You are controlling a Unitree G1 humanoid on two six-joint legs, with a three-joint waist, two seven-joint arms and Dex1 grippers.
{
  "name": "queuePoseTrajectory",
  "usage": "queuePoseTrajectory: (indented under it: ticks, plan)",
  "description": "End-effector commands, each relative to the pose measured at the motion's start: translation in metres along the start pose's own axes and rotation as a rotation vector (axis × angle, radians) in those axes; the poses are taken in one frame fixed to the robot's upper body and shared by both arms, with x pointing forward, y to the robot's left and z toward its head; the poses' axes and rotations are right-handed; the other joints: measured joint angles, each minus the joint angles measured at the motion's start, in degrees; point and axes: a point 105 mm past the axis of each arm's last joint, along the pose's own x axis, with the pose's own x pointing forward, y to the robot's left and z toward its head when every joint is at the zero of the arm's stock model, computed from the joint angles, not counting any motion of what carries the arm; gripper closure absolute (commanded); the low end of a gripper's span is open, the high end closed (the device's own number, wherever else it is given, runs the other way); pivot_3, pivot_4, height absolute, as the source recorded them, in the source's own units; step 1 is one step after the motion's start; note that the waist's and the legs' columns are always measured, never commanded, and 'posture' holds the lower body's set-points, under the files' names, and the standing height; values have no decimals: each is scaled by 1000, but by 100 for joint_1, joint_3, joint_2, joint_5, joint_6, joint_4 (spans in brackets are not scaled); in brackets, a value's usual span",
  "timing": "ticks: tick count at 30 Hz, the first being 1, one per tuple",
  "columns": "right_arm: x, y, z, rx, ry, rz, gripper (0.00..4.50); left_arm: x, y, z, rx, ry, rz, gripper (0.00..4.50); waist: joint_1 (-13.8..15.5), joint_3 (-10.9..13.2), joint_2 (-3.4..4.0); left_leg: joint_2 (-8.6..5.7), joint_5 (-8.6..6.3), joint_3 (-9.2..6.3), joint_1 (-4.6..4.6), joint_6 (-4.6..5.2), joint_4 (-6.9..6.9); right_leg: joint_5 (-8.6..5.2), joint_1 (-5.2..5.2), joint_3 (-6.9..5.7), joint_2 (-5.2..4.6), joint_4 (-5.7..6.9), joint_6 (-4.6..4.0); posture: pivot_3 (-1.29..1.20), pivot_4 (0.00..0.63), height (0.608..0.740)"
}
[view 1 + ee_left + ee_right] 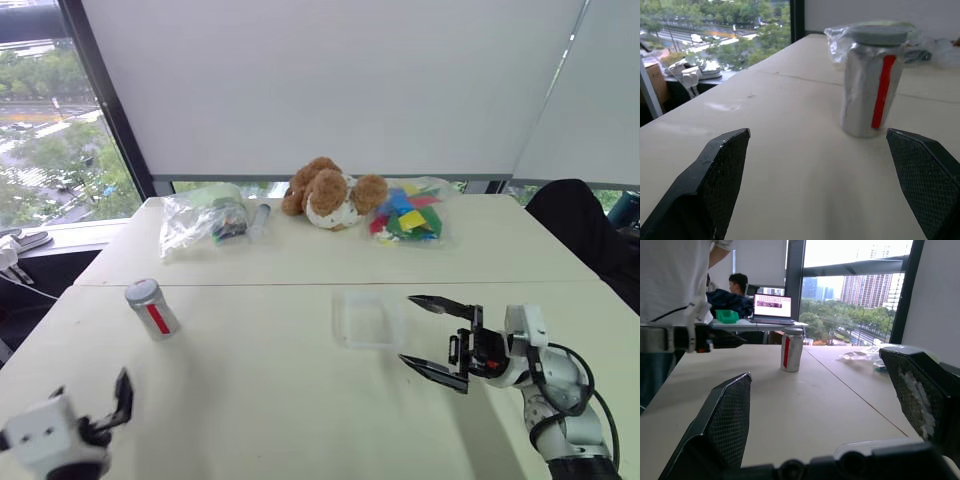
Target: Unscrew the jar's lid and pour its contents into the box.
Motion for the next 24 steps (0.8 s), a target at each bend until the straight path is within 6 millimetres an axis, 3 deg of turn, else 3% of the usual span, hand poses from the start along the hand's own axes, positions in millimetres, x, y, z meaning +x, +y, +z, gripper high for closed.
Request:
queuePoseTrajectory:
  ticks: [1,14,24]
  plan:
    - [-2,-4,5,-31,-1,-5,0,18,-13,9,48,-10,61,31,-5,0,0,0,0,0,2,0,0,4,-1,1,2,2,4,0,150,740]
    - [2,-4,7,-32,-3,-14,0,70,-54,6,76,-19,78,31,17,-1,0,-1,7,-3,3,-10,11,20,1,0,16,9,3,0,150,740]
    - [3,-1,6,-33,-6,-34,0,84,-66,11,106,-72,113,31,10,-1,0,-3,7,-2,0,-11,21,24,-1,1,15,15,9,0,150,740]
